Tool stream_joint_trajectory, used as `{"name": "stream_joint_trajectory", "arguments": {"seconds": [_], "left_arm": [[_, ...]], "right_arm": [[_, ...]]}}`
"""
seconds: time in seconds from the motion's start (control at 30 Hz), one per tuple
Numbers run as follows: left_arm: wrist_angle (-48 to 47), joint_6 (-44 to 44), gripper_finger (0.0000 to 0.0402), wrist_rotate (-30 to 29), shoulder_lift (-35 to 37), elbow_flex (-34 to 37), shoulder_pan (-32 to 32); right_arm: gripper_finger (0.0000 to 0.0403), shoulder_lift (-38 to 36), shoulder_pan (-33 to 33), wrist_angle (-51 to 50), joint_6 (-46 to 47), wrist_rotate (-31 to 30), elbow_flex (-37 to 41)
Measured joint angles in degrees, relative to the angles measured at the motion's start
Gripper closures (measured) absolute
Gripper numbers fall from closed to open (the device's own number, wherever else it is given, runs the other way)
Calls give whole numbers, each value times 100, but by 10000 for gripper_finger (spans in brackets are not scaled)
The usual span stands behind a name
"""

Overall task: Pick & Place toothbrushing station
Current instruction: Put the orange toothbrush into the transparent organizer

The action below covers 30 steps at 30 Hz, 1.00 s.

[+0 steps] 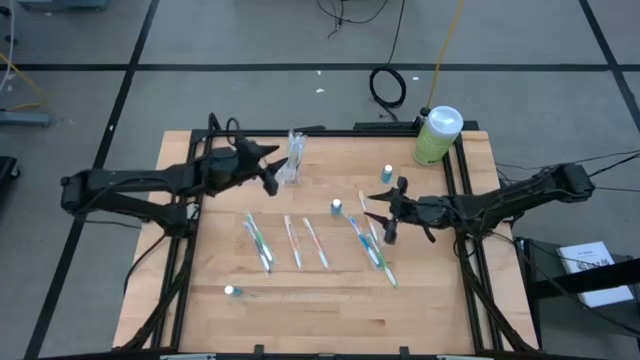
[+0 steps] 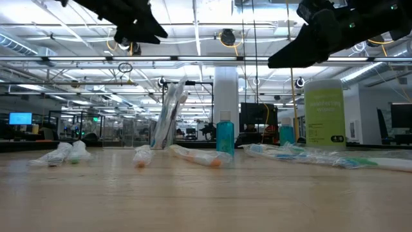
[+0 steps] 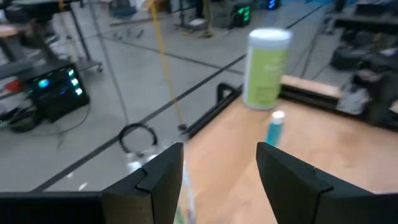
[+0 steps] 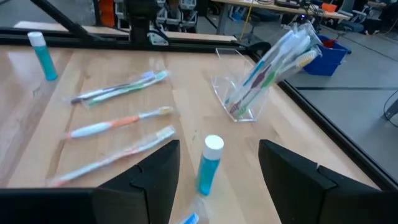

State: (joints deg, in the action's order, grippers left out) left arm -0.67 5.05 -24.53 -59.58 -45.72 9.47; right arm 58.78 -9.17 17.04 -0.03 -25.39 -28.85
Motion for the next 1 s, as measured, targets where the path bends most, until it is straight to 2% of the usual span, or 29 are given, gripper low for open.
{"name": "stream_joint_trajectory", "arguments": {"seconds": [0.17,0.43,0.6,0.73,1.0], "left_arm": [[646,-95,192,-36,345,408,-434],[2986,-608,192,-125,607,1599,-706],[4272,-754,192,243,604,2163,-704],[4408,-775,192,639,604,2215,-708],[4104,-803,192,650,602,2215,-704]], "right_arm": [[193,-29,2,-256,0,-1,-2],[193,-22,13,-488,600,-22,102],[193,217,13,-238,1338,67,515],[193,618,10,-750,1964,306,342],[193,1975,14,-2730,2651,306,-927]]}}
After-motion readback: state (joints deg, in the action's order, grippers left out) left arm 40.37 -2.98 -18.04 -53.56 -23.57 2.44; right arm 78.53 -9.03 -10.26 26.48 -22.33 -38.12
